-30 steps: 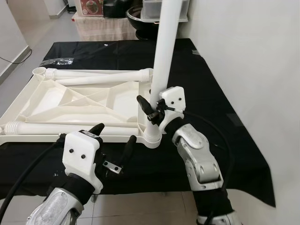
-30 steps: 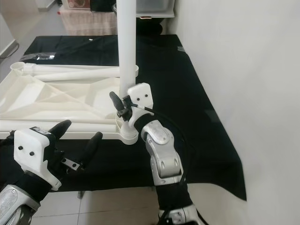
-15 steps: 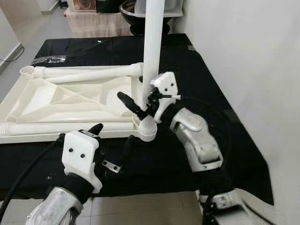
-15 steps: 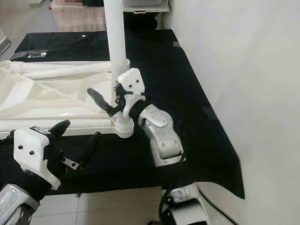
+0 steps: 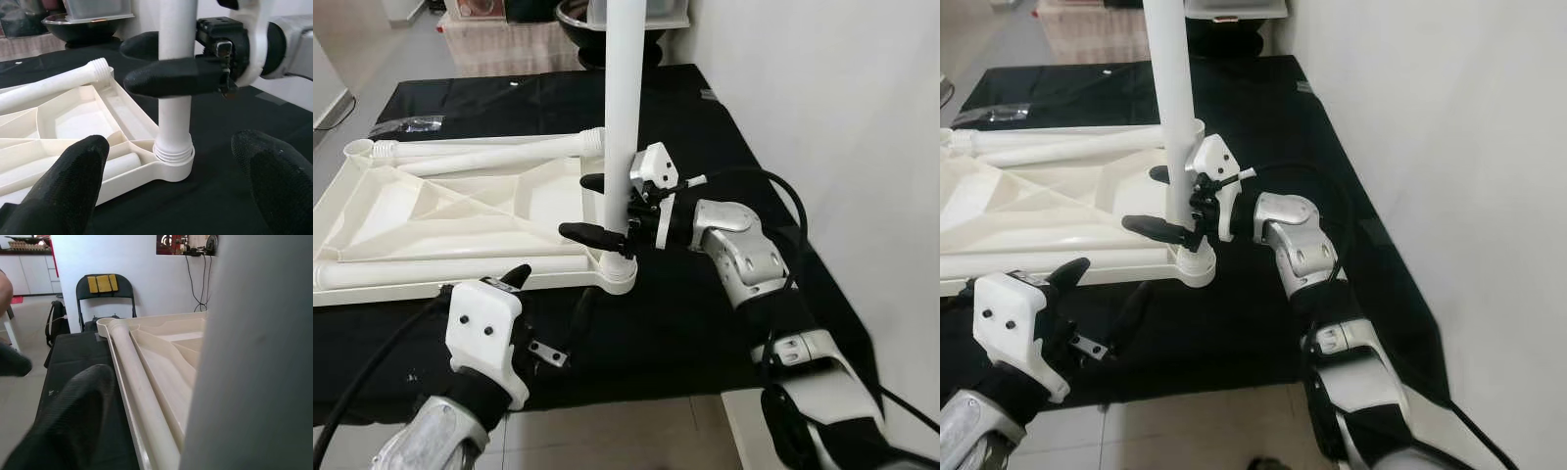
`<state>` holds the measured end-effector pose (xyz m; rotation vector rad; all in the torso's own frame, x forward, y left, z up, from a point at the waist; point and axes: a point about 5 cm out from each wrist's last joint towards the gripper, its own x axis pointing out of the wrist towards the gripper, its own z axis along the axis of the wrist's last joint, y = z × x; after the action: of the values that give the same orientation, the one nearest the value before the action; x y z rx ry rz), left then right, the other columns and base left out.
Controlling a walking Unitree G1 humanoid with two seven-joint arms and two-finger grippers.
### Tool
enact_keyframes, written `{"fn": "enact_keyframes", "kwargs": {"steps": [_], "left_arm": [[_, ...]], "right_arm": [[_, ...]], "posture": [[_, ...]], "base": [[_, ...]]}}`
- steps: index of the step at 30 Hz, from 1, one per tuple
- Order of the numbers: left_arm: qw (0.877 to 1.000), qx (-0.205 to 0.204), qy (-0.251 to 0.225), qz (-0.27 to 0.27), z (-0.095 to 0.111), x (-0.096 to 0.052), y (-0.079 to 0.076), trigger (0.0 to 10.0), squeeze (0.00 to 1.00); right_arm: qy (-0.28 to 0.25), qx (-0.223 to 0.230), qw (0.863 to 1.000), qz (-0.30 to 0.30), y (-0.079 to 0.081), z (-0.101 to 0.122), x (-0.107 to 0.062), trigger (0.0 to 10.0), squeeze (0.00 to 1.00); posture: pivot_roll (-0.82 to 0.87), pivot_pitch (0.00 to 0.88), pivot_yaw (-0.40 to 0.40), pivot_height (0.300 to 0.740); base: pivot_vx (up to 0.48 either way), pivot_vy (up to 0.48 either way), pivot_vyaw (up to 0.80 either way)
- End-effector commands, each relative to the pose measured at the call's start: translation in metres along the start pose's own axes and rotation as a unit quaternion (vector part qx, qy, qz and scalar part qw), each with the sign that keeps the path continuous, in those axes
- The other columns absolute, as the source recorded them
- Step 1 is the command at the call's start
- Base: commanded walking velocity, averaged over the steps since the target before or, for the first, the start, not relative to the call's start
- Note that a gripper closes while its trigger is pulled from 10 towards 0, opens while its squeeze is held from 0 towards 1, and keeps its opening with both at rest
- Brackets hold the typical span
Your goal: Building children table
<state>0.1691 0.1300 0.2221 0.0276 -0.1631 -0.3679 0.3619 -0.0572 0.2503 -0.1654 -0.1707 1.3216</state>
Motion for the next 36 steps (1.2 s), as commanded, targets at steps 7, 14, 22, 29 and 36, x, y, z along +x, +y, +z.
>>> {"fn": "enact_keyframes", "kwargs": {"steps": [7, 14, 22, 29, 36], "left_arm": [[1.0, -0.004, 0.003, 0.0, 0.0, -0.002, -0.003, 10.0, 0.0], [1.0, -0.006, 0.001, 0.0, 0.001, -0.001, -0.004, 10.0, 0.0], [1.0, -0.011, -0.002, 0.002, 0.001, 0.0, -0.006, 10.0, 0.0], [1.0, -0.013, -0.005, 0.002, 0.001, 0.002, -0.005, 10.0, 0.0], [1.0, -0.01, -0.009, 0.001, 0.002, 0.005, -0.004, 10.0, 0.0]], "right_arm": [[-0.029, 0.009, 0.998, 0.053, -0.002, 0.009, 0.008, 0.0, 0.0], [-0.034, -0.001, 0.998, 0.044, -0.007, 0.009, 0.004, 0.0, 0.0], [-0.063, 0.012, 0.981, -0.183, -0.004, 0.006, 0.0, 0.0, 0.0], [-0.038, 0.016, 0.927, -0.373, 0.045, -0.013, 0.007, 0.0, 0.0], [-0.047, 0.026, 0.929, -0.367, 0.048, -0.007, 0.022, 0.0, 0.0]], "posture": [[0.19, 0.166, -0.028, 0.74], [0.18, 0.165, -0.031, 0.74], [0.17, 0.172, -0.046, 0.74], [0.16, 0.16, -0.034, 0.74], [0.16, 0.145, -0.033, 0.74]], "base": [[0.0, 0.0, 0.0], [0.0, 0.0, 0.0], [0.0, 0.0, 0.0], [0.0, 0.0, 0.0], [0.0, 0.0, 0.0]]}}
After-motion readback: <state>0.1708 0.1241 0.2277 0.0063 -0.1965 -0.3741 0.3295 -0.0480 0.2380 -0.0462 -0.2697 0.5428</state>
